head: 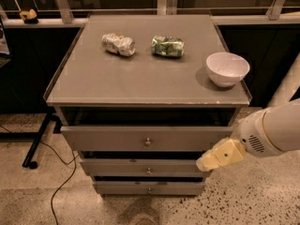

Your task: Open top drawer

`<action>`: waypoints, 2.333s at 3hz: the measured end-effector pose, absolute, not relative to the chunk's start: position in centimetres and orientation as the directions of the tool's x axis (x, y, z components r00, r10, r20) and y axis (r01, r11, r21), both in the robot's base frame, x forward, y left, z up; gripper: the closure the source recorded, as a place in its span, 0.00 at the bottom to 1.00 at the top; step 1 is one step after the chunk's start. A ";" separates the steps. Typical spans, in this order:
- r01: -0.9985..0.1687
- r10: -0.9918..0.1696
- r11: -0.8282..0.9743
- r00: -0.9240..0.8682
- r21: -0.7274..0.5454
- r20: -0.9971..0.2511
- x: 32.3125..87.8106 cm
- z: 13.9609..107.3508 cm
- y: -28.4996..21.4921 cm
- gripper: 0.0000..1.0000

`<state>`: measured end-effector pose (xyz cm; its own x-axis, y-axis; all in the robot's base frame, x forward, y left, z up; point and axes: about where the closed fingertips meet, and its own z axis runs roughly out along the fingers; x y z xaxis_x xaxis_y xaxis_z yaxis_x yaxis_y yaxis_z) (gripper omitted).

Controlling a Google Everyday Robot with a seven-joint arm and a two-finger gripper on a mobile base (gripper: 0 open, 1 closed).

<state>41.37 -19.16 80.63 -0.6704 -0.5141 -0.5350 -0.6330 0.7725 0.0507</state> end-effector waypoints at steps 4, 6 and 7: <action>-0.695 -0.519 0.715 -0.597 0.073 -0.612 41.4 79.9 -18.1 0.00; -0.751 -0.464 0.639 -0.547 0.164 -0.697 42.2 76.9 -15.8 0.00; -0.751 -0.444 0.635 -0.549 0.184 -0.708 43.1 75.7 -14.7 0.00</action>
Offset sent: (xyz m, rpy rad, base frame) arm 0.0055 0.0046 -0.0030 0.0381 -0.0108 0.0168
